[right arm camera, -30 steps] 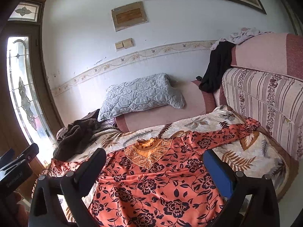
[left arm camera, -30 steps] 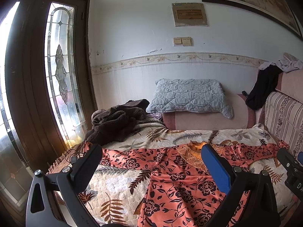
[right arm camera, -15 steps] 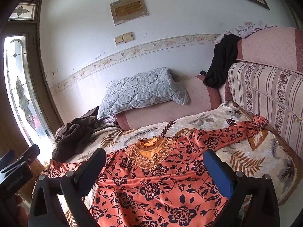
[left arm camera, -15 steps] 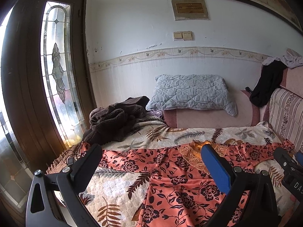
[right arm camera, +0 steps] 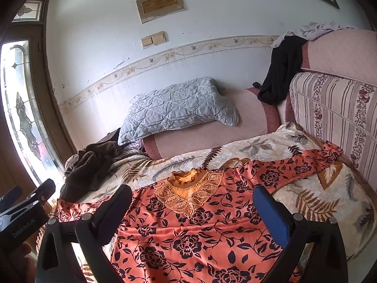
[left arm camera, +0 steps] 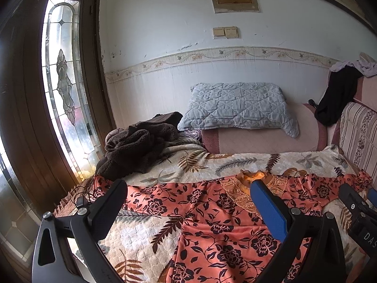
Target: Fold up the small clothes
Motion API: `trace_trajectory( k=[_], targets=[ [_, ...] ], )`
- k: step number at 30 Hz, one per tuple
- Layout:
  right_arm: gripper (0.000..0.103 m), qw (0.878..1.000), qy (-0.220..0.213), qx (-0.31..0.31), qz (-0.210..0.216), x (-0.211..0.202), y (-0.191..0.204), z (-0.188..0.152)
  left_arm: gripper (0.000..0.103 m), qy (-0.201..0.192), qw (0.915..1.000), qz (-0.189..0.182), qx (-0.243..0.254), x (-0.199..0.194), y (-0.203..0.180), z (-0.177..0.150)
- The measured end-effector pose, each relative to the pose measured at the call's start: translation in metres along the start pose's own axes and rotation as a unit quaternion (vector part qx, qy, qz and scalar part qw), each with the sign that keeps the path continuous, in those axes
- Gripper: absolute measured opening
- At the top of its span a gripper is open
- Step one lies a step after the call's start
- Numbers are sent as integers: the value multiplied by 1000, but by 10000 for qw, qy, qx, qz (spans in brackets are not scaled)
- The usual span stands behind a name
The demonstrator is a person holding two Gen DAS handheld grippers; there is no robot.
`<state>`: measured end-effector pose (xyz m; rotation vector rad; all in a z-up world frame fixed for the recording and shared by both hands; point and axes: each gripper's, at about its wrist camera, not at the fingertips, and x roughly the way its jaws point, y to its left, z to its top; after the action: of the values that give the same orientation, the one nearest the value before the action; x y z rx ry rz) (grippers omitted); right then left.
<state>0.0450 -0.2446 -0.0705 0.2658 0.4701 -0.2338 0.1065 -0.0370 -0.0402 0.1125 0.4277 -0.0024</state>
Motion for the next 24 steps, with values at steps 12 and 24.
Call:
trace_trajectory(
  k=[12,24],
  targets=[
    [103,9861,472,1576,230,112,-125,-4,103,867,9959,-186,177,129,-46,-36],
    [71,8283,-338,5557,-632,194,-440,-53,103,1763,9810,-54,804,261,-80,-109]
  ],
)
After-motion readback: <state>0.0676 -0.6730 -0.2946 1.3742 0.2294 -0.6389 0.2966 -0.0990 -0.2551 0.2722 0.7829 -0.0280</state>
